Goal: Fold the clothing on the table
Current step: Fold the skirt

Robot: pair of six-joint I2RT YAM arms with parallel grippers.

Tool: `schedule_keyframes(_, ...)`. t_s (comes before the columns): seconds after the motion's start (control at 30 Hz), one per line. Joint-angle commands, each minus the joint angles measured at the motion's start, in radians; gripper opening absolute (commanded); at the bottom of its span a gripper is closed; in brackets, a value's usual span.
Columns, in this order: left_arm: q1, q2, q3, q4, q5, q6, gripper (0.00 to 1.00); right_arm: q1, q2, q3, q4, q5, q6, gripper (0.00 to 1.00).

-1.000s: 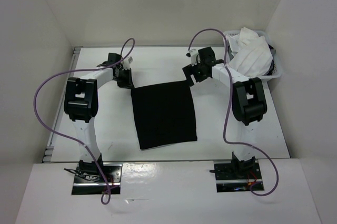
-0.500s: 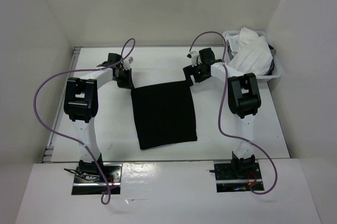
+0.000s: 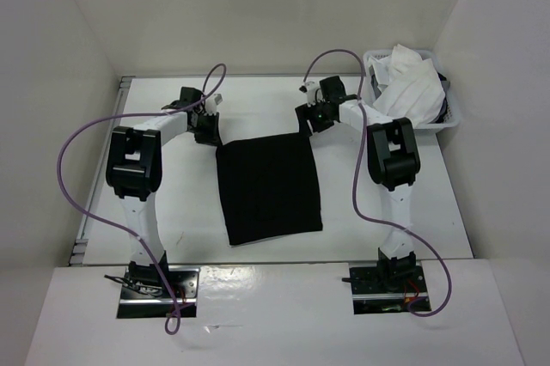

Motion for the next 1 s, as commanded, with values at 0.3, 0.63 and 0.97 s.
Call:
schedule_keyframes(0.3,-0.018,-0.010,0.000,-0.071,-0.023,0.026,0.00,0.040,0.045,0.064,-0.075,-0.028,-0.034,0.31)
schedule_keyframes(0.63,-0.018,-0.019,0.012,-0.091,-0.043,0.035,0.00,0.068,0.064,0.073,-0.109,0.018,-0.066,0.00)
schedule_keyframes(0.97,-0.018,0.002,0.196,-0.120,-0.107,0.057,0.00,0.045,0.033,0.114,-0.055,0.151,-0.036,0.00)
